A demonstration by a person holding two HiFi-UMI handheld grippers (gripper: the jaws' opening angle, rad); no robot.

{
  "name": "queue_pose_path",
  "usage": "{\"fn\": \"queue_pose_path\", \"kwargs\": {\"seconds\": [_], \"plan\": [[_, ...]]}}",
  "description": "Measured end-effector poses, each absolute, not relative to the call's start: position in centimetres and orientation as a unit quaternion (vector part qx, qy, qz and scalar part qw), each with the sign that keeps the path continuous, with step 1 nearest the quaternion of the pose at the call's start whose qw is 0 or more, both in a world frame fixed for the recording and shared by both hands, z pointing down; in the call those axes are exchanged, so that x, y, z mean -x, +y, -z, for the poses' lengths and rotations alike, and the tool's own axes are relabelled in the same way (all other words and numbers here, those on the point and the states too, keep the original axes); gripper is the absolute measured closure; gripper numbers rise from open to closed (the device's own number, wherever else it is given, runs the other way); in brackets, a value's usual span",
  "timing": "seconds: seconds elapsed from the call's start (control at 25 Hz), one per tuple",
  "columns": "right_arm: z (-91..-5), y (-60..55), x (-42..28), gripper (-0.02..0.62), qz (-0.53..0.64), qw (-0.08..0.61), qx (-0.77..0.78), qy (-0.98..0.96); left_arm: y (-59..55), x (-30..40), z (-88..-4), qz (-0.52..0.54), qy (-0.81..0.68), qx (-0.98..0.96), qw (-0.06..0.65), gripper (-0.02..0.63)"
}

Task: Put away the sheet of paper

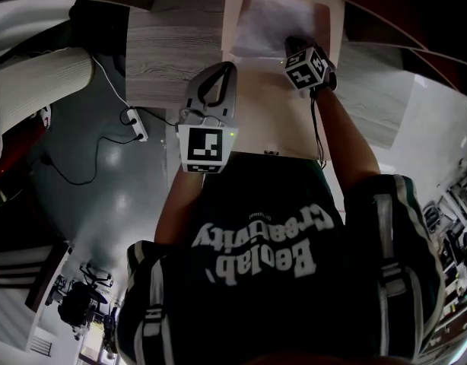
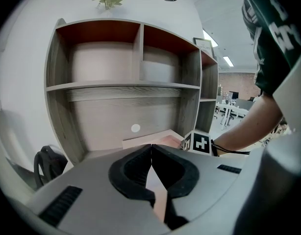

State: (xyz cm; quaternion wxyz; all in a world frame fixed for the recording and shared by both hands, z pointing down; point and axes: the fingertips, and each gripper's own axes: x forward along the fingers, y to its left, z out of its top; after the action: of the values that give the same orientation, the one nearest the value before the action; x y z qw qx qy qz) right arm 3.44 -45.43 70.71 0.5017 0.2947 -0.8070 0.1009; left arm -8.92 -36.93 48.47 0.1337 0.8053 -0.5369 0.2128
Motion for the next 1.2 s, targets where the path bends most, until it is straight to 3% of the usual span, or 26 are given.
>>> {"fn": "queue_pose_path", "kwargs": {"seconds": [1.2], "plan": [[-67.1,-48.3,-2.8,0.561,-0.06,0.469,-0.339,-0.813,-34.8,9.9,-48.1,-0.223,-0.541,-0.799,0.136,0.588]]}}
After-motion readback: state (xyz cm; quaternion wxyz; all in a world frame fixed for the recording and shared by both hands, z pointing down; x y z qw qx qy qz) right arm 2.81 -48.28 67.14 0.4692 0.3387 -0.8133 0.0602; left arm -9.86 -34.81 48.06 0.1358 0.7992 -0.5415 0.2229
